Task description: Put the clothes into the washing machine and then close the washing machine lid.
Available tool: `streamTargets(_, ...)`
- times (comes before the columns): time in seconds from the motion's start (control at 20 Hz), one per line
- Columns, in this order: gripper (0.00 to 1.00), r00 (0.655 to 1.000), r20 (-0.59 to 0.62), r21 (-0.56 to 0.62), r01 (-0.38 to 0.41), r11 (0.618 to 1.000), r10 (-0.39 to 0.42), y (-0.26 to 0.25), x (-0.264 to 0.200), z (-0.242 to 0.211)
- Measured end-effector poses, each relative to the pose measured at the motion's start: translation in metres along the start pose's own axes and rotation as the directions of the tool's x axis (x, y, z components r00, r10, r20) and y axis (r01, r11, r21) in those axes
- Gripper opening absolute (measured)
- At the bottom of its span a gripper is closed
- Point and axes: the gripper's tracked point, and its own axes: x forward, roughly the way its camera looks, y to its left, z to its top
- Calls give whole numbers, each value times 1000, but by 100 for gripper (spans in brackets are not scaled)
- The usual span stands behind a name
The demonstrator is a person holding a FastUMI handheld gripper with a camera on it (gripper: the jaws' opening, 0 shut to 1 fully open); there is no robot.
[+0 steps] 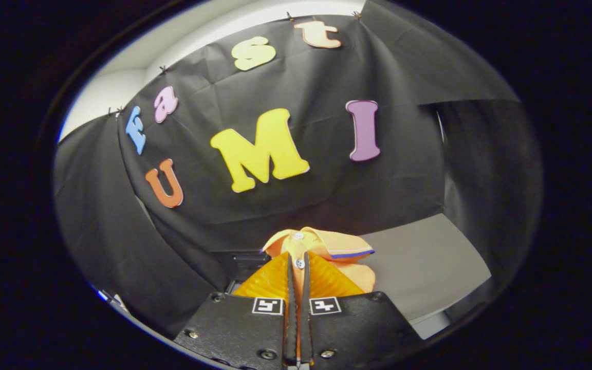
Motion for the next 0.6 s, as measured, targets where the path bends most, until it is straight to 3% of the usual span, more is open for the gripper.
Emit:
streamTargets(0.35, 6, 995, 46, -58, -80, 995, 83, 96, -2, 17)
streamTargets(0.6, 6, 990, 21, -85, -138, 987, 140, 149, 25, 6)
